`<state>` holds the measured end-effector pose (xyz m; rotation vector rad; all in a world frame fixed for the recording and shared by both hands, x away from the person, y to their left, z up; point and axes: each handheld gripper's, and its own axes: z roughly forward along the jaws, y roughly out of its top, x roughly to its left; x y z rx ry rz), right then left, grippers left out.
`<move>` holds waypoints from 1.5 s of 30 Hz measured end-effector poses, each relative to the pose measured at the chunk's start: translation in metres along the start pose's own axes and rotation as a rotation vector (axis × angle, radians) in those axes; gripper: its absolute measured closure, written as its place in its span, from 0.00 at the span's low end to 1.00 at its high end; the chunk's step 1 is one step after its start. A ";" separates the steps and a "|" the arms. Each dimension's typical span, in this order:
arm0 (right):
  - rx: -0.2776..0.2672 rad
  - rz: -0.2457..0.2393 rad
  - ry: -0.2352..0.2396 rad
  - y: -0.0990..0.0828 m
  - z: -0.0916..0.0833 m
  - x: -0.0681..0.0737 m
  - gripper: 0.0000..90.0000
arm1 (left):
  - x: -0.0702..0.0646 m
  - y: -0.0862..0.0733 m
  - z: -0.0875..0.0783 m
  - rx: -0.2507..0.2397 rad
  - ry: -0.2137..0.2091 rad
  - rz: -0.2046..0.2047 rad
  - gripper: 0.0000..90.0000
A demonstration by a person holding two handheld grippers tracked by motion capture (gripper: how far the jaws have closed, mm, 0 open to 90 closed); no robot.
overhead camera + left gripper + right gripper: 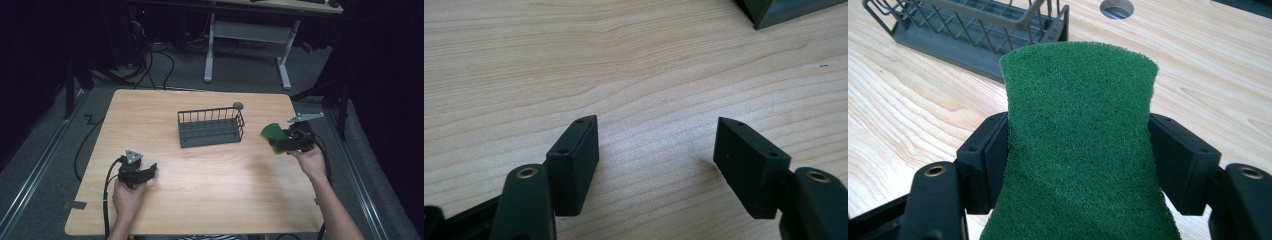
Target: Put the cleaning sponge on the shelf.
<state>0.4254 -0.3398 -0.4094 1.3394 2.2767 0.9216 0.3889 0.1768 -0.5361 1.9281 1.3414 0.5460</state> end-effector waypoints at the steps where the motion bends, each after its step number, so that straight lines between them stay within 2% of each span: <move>1: 0.002 -0.005 0.000 0.003 0.000 0.000 0.34 | 0.000 0.000 0.000 0.000 0.000 0.000 0.39; 9: 0.020 -0.055 0.028 0.027 -0.001 0.007 0.34 | 0.000 0.000 0.000 -0.001 -0.003 -0.003 0.39; 16: 0.012 -0.092 0.076 0.053 0.001 0.009 0.34 | 0.001 0.000 0.000 -0.001 -0.004 -0.004 0.39; 21: -0.010 -0.145 0.105 0.074 0.005 0.014 0.34 | 0.001 0.000 0.000 -0.001 -0.004 -0.004 0.39; 30: 0.017 -0.208 0.162 0.106 0.019 0.026 0.34 | 0.000 0.000 0.000 -0.002 0.001 -0.003 0.40; 35: -0.005 -0.232 0.209 0.115 0.030 0.029 0.34 | 0.001 0.000 0.000 -0.003 -0.002 -0.006 0.41; 40: 0.013 -0.274 0.218 0.126 0.041 0.037 0.34 | 0.001 0.000 0.000 -0.003 -0.002 -0.005 0.42; 45: 0.023 -0.358 0.208 0.139 0.047 0.046 0.34 | 0.000 0.000 0.000 -0.002 0.002 0.000 0.42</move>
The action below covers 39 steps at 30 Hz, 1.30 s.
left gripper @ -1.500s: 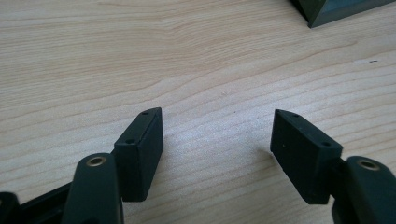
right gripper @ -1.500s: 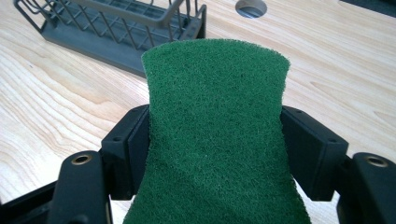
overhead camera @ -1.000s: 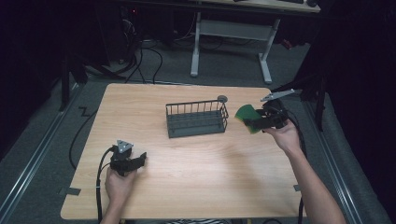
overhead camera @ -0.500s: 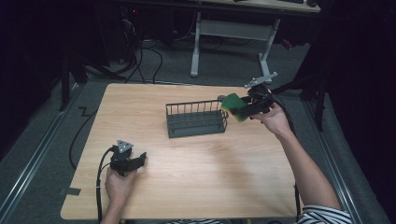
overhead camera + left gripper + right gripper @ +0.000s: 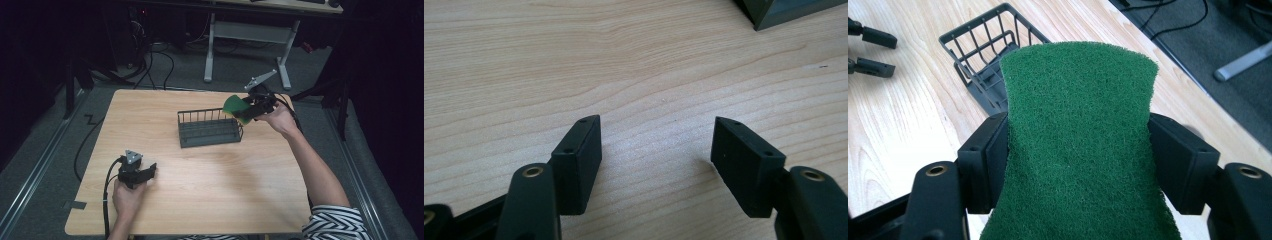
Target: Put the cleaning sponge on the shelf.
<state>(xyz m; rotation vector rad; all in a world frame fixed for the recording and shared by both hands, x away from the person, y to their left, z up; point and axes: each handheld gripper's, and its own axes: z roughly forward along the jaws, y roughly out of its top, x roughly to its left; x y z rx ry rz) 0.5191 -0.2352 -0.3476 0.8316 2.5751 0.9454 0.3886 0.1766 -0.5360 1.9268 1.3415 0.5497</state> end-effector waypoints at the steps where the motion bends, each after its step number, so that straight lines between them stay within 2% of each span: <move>1: 0.001 -0.012 0.000 0.003 0.001 0.000 0.34 | 0.000 0.000 0.000 0.002 0.001 0.003 0.42; 7: 0.003 -0.078 0.006 0.016 0.011 -0.001 0.34 | 0.000 0.000 0.000 0.002 0.002 0.005 0.41; 10: 0.010 -0.064 0.030 0.019 0.019 -0.003 0.34 | -0.001 0.000 0.000 0.005 0.004 0.011 0.41; 12: 0.017 -0.060 0.029 0.020 0.024 -0.004 0.34 | -0.002 0.000 0.000 0.007 0.006 0.018 0.40; 16: 0.023 -0.069 0.041 0.023 0.032 -0.003 0.34 | -0.004 0.000 0.001 0.012 0.015 0.033 0.39; 18: 0.034 -0.088 0.043 0.024 0.036 -0.002 0.34 | -0.003 0.000 0.001 0.011 0.012 0.032 0.39; 26: 0.068 -0.097 0.061 0.025 0.048 -0.005 0.34 | -0.004 0.000 0.001 0.013 0.012 0.037 0.38; 33: 0.100 -0.117 0.053 0.021 0.061 -0.009 0.34 | -0.004 0.001 0.001 0.013 0.014 0.042 0.37; 39: 0.102 -0.107 0.049 0.019 0.069 -0.013 0.34 | -0.004 0.001 0.001 0.014 0.014 0.043 0.37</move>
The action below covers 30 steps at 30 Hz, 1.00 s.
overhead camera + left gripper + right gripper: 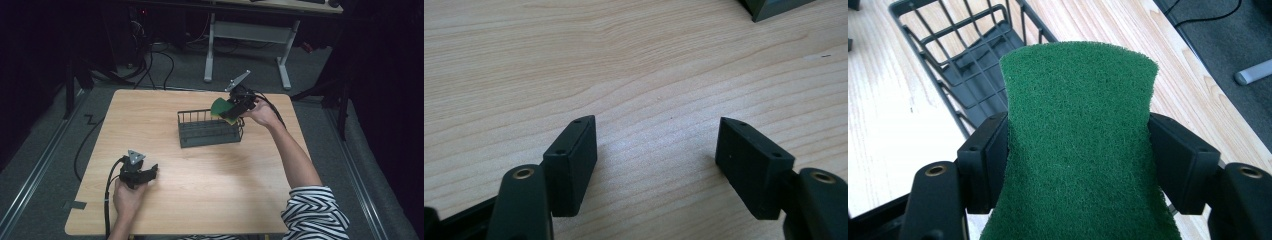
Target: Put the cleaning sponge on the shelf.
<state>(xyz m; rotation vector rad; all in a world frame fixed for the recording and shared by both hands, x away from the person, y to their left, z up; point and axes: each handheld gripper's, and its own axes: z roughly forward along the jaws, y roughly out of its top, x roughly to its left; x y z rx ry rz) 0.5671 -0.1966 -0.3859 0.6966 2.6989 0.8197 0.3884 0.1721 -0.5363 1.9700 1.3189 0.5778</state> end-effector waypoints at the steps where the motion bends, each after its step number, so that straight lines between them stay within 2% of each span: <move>1: -0.001 0.005 -0.003 0.000 0.001 -0.001 0.34 | 0.000 0.000 0.000 0.000 0.000 0.000 0.37; 8: -0.003 -0.013 -0.023 0.000 0.007 -0.004 0.34 | 0.000 0.000 0.000 0.000 0.001 -0.003 0.37; 11: -0.002 -0.006 -0.017 -0.001 0.009 -0.005 0.34 | 0.000 0.000 0.000 0.001 0.001 0.000 0.37; 18: -0.001 -0.024 -0.028 -0.003 0.014 -0.007 0.34 | 0.000 0.000 0.000 0.001 0.001 -0.001 0.37; 23: 0.029 -0.040 -0.034 -0.003 0.019 -0.005 0.34 | 0.000 0.000 0.000 0.001 0.001 -0.002 0.37; 30: 0.044 -0.049 -0.035 -0.004 0.022 -0.005 0.34 | 0.000 0.000 0.000 0.001 0.001 -0.001 0.37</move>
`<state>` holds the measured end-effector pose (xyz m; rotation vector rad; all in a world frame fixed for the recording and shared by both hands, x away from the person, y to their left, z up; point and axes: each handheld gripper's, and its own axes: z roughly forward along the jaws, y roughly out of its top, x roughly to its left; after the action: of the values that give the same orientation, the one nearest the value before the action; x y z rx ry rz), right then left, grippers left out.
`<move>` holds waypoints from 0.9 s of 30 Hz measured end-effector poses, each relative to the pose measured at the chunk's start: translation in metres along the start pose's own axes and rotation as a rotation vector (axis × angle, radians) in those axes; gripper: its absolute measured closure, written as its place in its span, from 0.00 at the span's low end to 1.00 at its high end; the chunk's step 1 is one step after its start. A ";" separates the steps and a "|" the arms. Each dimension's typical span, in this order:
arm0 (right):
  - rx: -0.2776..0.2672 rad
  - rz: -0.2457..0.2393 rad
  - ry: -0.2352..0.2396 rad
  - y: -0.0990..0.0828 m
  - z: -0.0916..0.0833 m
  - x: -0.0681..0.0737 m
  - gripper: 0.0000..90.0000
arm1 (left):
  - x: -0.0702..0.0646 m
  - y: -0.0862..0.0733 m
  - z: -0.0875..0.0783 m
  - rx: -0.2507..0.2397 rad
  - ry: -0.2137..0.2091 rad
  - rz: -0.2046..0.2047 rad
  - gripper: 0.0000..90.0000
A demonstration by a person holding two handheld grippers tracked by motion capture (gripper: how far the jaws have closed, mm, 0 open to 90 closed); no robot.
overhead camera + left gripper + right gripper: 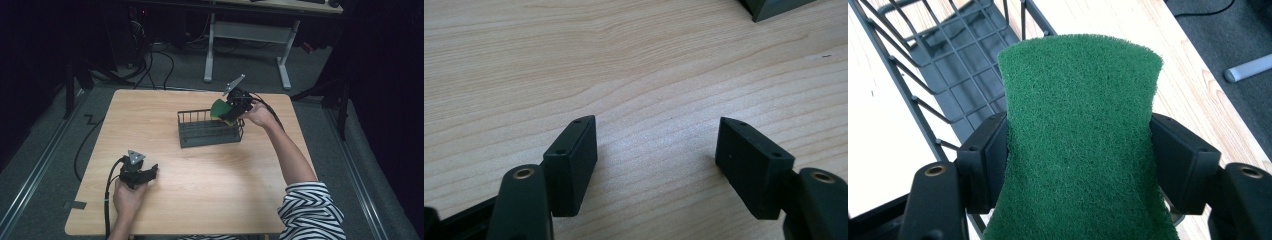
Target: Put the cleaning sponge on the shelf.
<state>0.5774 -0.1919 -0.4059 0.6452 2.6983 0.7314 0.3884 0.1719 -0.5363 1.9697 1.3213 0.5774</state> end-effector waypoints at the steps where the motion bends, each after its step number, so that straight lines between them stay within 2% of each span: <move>1: 0.005 0.002 -0.001 0.000 0.000 0.001 0.34 | 0.000 0.000 0.000 0.000 0.000 0.000 0.37; 10: 0.035 -0.019 -0.021 0.000 0.003 0.003 0.34 | 0.000 0.000 0.000 0.000 0.001 0.001 0.37; 22: 0.042 -0.029 -0.039 0.001 0.003 0.006 0.34 | 0.001 0.000 0.000 -0.003 -0.008 -0.008 0.38; 27: 0.058 0.017 -0.025 0.003 0.004 0.006 0.31 | 0.001 0.000 0.000 -0.002 -0.006 -0.007 0.38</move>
<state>0.5744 -0.1855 -0.4085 0.6877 2.7033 0.6470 0.3886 0.1730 -0.5361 1.9627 1.3227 0.5684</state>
